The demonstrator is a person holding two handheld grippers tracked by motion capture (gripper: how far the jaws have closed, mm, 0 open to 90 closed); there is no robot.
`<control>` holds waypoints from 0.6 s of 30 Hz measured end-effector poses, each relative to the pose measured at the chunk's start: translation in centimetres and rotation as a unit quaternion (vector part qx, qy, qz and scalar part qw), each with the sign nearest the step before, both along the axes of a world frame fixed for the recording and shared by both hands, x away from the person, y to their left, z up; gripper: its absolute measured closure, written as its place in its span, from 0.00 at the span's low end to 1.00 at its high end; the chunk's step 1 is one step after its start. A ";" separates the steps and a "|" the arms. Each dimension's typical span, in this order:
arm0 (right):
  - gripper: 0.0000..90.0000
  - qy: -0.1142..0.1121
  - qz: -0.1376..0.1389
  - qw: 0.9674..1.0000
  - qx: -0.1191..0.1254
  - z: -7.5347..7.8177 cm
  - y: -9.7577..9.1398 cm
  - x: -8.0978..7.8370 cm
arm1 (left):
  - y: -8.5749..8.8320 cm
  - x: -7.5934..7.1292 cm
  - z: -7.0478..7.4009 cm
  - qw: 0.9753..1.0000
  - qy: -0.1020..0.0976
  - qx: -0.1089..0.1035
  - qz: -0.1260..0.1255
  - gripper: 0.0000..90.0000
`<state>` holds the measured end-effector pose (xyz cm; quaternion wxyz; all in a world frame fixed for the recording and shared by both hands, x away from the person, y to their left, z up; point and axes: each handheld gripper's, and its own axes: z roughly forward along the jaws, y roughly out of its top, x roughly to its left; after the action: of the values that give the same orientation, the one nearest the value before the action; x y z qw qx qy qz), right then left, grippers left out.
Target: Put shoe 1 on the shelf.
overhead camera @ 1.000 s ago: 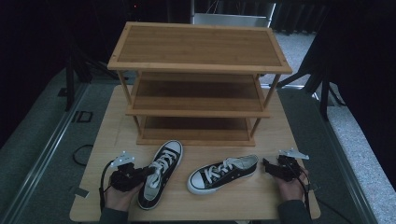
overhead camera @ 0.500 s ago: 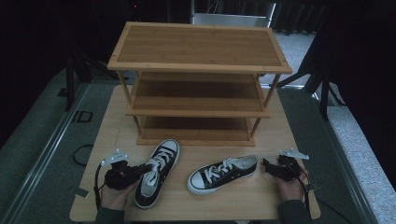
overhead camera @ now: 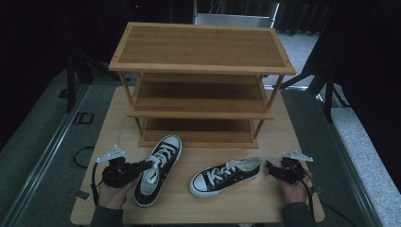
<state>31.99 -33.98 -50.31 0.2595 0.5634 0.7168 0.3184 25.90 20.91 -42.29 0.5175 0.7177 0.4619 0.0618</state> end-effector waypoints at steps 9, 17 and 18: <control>0.30 0.000 0.000 1.000 0.000 0.0 0.0 0.0 | 0.3 0.4 2.2 1.000 -0.009 -0.011 -0.009 0.98; 0.30 0.000 0.000 1.000 0.000 0.0 0.0 0.0 | 0.7 0.6 3.7 1.000 -0.010 -0.018 -0.012 0.98; 0.30 0.000 0.000 1.000 0.001 0.0 0.0 0.0 | 0.8 0.6 3.9 1.000 -0.011 -0.020 -0.012 0.97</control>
<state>31.98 -33.96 -50.31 0.2592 0.5636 0.7166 0.3188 26.54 21.71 -38.34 0.5376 0.7118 0.4488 0.0543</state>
